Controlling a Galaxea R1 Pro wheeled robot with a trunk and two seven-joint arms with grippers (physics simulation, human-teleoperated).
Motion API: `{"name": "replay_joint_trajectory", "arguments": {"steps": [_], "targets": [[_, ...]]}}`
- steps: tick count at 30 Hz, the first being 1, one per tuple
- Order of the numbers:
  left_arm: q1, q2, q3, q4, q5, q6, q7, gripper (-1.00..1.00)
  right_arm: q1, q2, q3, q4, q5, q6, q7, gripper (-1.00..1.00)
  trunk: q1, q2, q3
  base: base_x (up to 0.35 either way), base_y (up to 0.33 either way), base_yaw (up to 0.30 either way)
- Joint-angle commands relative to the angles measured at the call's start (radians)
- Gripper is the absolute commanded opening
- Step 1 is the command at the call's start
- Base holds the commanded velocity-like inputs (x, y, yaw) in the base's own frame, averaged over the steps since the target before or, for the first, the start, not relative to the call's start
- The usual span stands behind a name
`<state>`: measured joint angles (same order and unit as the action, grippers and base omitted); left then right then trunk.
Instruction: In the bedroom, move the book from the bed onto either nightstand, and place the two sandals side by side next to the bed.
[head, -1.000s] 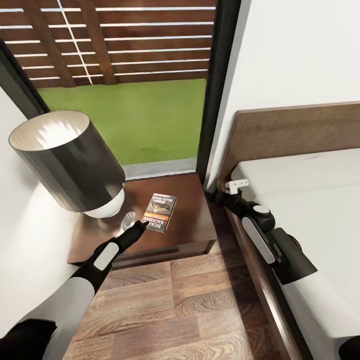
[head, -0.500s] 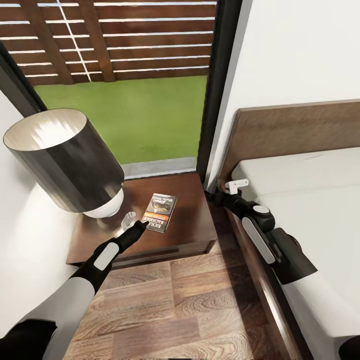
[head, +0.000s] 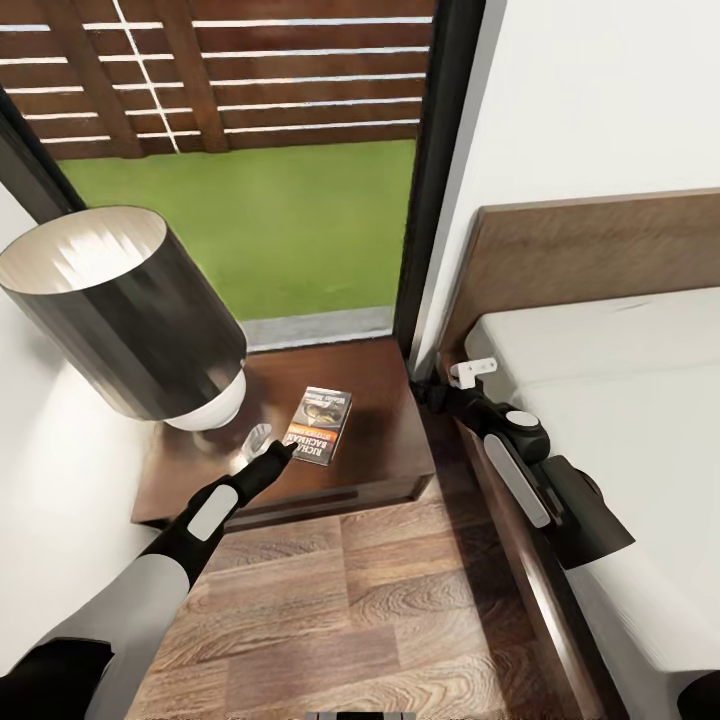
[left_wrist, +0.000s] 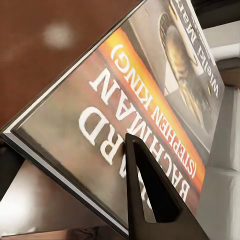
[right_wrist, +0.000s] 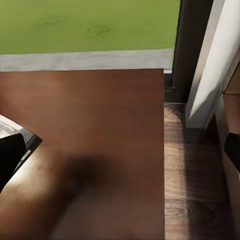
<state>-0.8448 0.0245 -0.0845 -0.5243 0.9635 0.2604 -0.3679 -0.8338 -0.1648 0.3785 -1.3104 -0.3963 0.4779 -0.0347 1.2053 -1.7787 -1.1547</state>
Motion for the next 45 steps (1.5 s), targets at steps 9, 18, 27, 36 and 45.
{"name": "replay_joint_trajectory", "arguments": {"steps": [9, 18, 27, 36, 45], "targets": [[0.0, 0.001, -0.004, 0.0, 0.025, 0.003, 0.0, -1.0, -0.001, -0.001, 0.001, -0.001, -0.006, 0.003, -0.004, 1.0, 0.0, 0.0, -0.015, 0.0, 0.0, 0.0], [0.0, 0.001, -0.004, 0.001, 0.027, 0.004, 0.0, -1.0, -0.001, -0.001, 0.002, -0.002, -0.006, 0.003, -0.004, 1.0, 0.0, 0.0, -0.029, 0.0, 0.0, 0.0], [0.0, 0.0, -0.004, 0.001, 0.027, 0.005, 0.0, -1.0, -0.001, -0.001, 0.002, -0.003, -0.006, 0.002, -0.004, 1.0, 0.0, 0.0, -0.043, 0.0, 0.0, 0.0], [0.0, 0.0, -0.004, 0.001, 0.027, 0.005, 0.0, -1.0, -0.001, -0.001, 0.002, -0.008, -0.006, 0.002, -0.004, 1.0, 0.0, 0.0, -0.056, 0.0, 0.0, 0.0], [0.0, 0.0, -0.004, 0.001, 0.028, 0.005, 0.0, -1.0, -0.001, -0.001, 0.002, -0.01, -0.006, 0.002, -0.004, 1.0, 0.0, 0.0, -0.069, 0.0, 0.0, 0.0]]}}
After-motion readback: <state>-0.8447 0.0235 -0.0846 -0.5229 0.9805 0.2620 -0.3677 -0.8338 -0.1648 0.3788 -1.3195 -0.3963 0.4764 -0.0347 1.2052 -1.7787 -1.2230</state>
